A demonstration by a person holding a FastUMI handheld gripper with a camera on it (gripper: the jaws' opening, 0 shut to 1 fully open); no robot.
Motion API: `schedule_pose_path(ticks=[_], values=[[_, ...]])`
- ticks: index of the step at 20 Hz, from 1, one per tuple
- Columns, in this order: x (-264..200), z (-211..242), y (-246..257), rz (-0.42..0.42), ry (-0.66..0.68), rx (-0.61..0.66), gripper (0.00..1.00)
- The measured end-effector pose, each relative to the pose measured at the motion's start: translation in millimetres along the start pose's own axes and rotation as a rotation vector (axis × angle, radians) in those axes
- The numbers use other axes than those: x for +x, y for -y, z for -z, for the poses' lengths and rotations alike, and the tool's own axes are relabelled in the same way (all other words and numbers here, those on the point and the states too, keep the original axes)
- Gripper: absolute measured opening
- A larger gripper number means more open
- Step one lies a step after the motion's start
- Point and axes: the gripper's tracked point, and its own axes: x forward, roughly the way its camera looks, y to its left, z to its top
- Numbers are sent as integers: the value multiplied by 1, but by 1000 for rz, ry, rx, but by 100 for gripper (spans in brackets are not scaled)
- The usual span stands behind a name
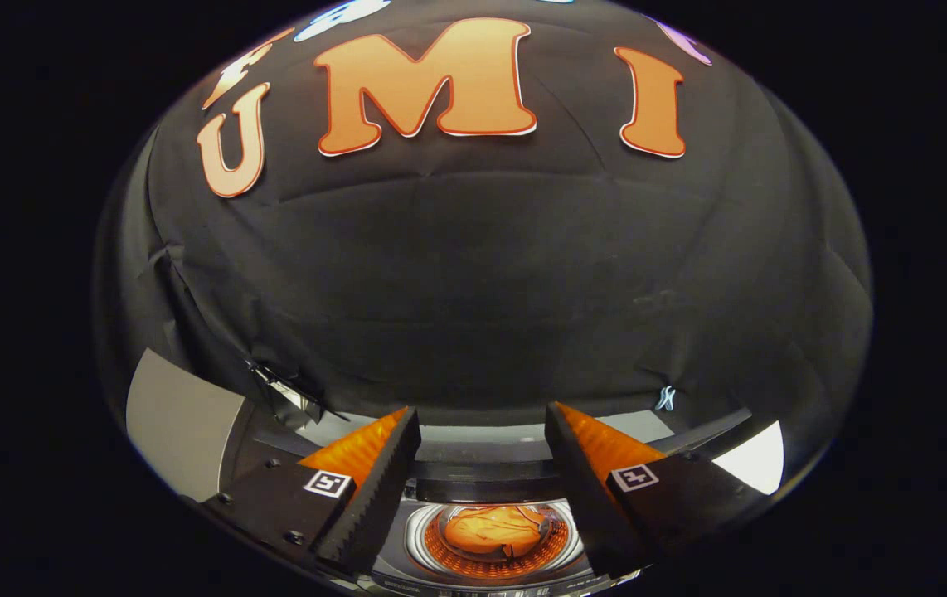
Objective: Put the clothes into the washing machine and then close the washing machine lid.
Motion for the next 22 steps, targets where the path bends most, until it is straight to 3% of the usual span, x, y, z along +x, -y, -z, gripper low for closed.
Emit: schedule_pose_path(ticks=[11, 22], values=[[-47, 53, -5, -17, 8, 1, 98], [-64, 187, -6, -46, -218, 47, 98]])
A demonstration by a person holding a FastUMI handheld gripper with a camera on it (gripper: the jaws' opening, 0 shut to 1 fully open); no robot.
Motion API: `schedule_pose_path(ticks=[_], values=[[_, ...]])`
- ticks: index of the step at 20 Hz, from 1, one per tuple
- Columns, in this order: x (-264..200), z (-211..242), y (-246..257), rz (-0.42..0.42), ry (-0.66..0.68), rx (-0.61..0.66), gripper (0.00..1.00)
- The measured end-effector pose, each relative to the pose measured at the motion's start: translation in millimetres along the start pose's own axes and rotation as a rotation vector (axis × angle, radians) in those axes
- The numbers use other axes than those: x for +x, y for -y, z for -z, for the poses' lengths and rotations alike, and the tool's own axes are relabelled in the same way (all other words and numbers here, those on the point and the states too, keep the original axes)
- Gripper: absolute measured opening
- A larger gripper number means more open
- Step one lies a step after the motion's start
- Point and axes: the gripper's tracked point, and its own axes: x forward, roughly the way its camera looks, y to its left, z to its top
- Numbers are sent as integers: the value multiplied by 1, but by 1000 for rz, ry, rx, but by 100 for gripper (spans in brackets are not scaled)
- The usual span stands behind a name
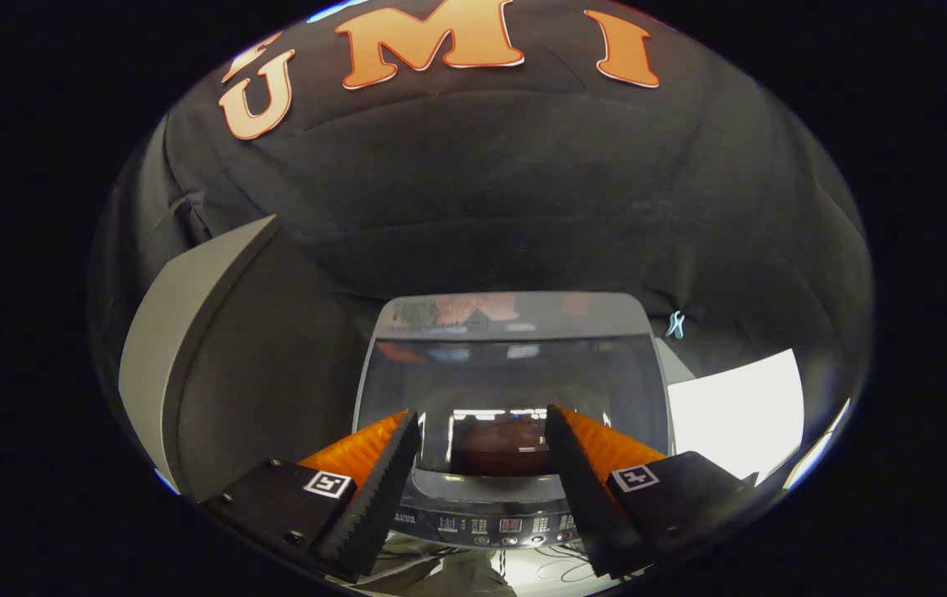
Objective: Put the clothes into the washing machine and then close the washing machine lid.
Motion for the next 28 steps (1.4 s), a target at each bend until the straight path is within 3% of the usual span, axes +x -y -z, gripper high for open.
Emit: schedule_pose_path(ticks=[9, 19, 28], values=[[-42, -26, 17, 24, 98, 5, 98], [-185, -128, 69, 84, 431, 47, 98], [-306, -176, 95, 110, 671, 55, 98]])
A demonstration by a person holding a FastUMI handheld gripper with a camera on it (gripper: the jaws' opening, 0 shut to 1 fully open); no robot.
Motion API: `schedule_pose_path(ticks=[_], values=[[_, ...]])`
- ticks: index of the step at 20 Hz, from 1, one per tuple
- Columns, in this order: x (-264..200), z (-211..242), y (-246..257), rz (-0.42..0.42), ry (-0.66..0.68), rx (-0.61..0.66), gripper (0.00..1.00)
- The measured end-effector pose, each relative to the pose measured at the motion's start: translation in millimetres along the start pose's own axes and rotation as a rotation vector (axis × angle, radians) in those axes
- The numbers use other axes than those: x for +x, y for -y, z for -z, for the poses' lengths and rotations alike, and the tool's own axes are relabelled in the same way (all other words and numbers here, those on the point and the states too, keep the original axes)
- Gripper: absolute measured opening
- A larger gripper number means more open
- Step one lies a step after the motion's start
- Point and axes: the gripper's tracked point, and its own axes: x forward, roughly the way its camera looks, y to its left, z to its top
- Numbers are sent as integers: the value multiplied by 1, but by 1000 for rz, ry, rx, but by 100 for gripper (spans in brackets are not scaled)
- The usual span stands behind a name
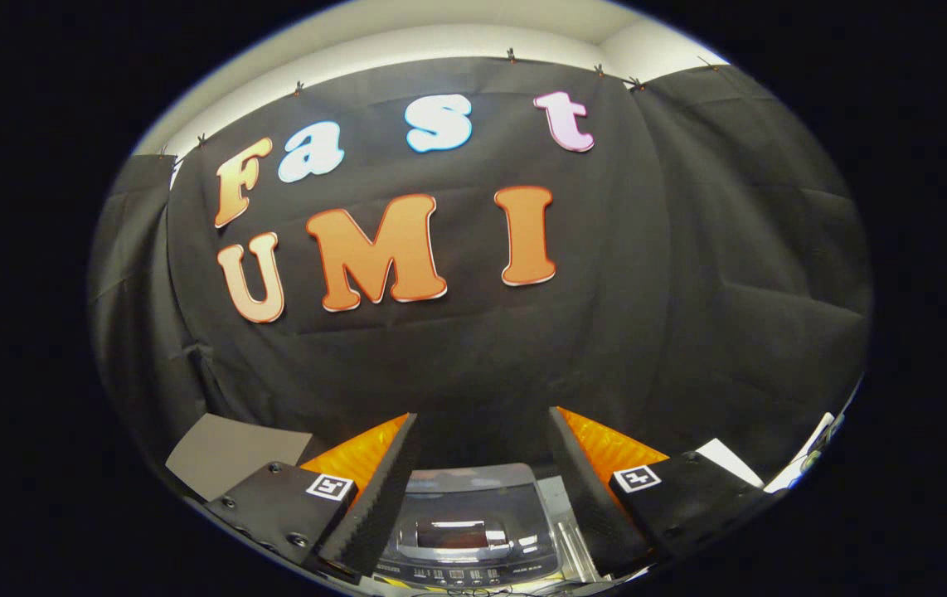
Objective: Put the clothes into the washing machine and then close the washing machine lid.
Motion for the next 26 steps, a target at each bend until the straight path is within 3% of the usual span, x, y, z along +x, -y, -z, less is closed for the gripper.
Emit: schedule_pose_path(ticks=[5, 26], values=[[-10, -30, 16, 35, 75, -10, 98], [5, -33, 13, 23, 88, -9, 98]])
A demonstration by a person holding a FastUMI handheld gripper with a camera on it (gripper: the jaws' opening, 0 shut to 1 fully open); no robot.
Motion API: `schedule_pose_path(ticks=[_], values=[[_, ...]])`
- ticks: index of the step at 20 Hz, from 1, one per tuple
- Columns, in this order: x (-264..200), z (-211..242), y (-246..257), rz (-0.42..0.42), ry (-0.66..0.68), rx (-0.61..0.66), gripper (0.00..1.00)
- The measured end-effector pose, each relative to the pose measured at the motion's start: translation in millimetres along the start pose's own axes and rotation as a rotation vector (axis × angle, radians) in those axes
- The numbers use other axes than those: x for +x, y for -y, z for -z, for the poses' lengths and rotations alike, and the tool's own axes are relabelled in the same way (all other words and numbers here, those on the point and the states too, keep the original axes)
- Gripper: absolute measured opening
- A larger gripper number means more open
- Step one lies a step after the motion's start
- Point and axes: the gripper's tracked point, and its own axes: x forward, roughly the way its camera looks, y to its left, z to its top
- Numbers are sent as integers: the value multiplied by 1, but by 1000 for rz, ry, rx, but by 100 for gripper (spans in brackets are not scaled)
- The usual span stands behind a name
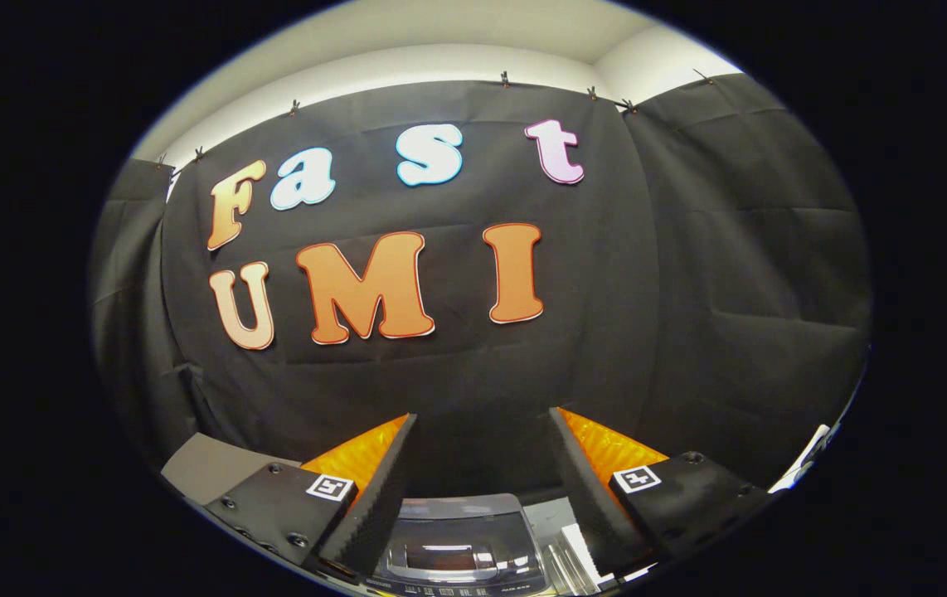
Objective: Put the clothes into the washing machine and then close the washing machine lid.
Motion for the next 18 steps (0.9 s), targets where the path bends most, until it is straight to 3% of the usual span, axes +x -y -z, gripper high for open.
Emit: schedule_pose_path(ticks=[18], values=[[-46, 10, -102, 2, 43, 1, 98]])
